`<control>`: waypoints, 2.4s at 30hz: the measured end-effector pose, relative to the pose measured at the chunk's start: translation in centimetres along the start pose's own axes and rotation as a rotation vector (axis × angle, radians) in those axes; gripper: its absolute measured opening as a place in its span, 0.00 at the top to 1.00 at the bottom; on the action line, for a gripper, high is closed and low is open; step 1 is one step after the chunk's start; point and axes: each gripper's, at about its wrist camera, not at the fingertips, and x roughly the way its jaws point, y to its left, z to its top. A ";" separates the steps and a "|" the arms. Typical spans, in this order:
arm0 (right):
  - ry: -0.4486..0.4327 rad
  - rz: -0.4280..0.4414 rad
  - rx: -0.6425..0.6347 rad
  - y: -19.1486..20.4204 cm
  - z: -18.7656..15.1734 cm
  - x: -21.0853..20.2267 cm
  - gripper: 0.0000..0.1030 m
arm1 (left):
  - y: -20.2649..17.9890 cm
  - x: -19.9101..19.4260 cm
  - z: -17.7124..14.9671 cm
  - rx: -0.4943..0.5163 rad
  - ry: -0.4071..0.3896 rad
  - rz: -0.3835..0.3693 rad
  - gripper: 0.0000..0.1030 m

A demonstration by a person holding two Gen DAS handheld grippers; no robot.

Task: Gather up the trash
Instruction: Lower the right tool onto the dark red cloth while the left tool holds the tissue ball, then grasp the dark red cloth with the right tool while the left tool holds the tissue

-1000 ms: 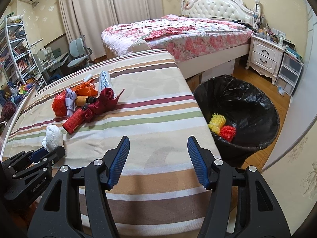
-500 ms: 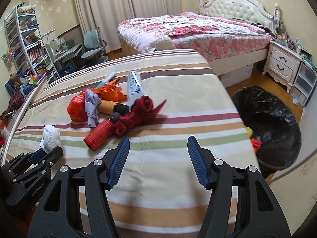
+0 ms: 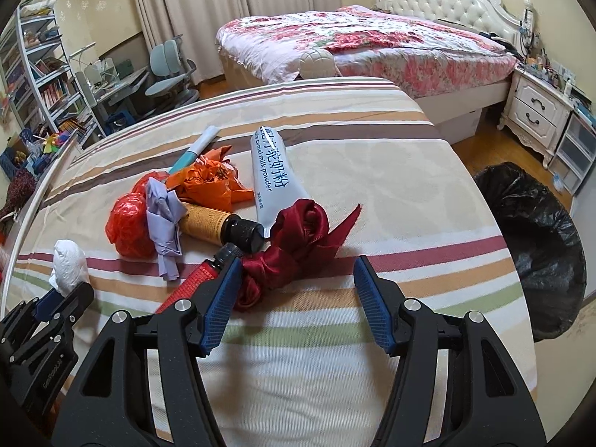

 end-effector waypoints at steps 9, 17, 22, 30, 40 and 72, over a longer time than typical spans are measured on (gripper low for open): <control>-0.008 -0.070 0.009 -2.8 -0.7 -1.1 0.37 | 0.7 0.3 0.1 -0.029 0.015 -0.018 0.65; 0.004 -0.085 0.074 -5.5 -0.8 -1.2 0.37 | 0.9 0.3 0.3 -0.031 0.007 -0.017 0.65; -0.016 -0.064 0.088 -5.5 -0.6 -2.1 0.36 | 1.4 0.4 0.6 -0.044 -0.001 0.003 0.65; -0.023 -0.057 0.087 -4.1 0.5 -1.0 0.35 | 1.7 0.5 0.6 -0.047 -0.001 0.009 0.65; 0.017 -0.054 0.043 -3.0 0.4 0.9 0.35 | 1.5 0.7 0.8 -0.046 0.004 0.002 0.65; -0.087 -0.047 0.025 -7.8 -1.1 -5.4 0.79 | -4.9 -2.3 1.2 0.039 -0.071 -0.125 0.65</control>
